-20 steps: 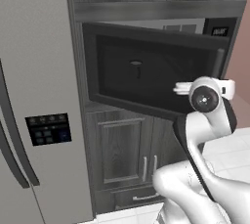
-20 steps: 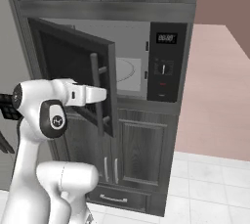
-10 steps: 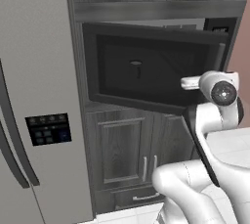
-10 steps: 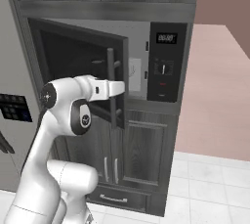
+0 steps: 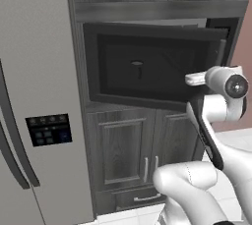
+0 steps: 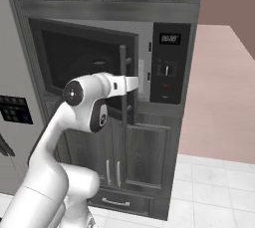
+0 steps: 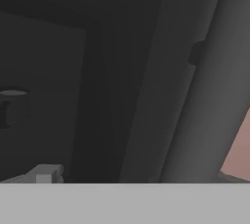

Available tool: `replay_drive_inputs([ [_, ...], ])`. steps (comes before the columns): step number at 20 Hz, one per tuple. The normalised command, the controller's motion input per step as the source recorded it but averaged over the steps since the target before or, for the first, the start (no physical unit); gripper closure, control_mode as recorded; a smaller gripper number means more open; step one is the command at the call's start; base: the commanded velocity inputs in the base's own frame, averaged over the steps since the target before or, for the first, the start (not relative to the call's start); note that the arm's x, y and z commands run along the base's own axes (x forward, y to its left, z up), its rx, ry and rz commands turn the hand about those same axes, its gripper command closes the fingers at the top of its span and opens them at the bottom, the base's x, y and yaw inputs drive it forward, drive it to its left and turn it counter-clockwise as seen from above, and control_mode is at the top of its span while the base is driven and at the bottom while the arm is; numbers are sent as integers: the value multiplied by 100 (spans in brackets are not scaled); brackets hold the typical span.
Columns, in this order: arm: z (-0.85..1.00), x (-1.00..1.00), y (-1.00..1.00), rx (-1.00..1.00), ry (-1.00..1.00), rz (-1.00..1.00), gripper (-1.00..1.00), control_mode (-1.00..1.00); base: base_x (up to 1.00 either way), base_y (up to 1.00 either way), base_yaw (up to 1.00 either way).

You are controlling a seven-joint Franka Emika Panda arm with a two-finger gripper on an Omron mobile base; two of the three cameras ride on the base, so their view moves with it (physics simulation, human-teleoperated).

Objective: Pick the mug from the counter and place it inside the microwave. Then close the microwave.

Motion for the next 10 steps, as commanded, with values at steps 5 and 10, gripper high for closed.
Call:
replay_drive_inputs([
  [5,1,41,-1,0,3,8,-100,-100,0,0,0],
  [10,4,27,0,0,3,7,-100,-100,0,0,0],
])
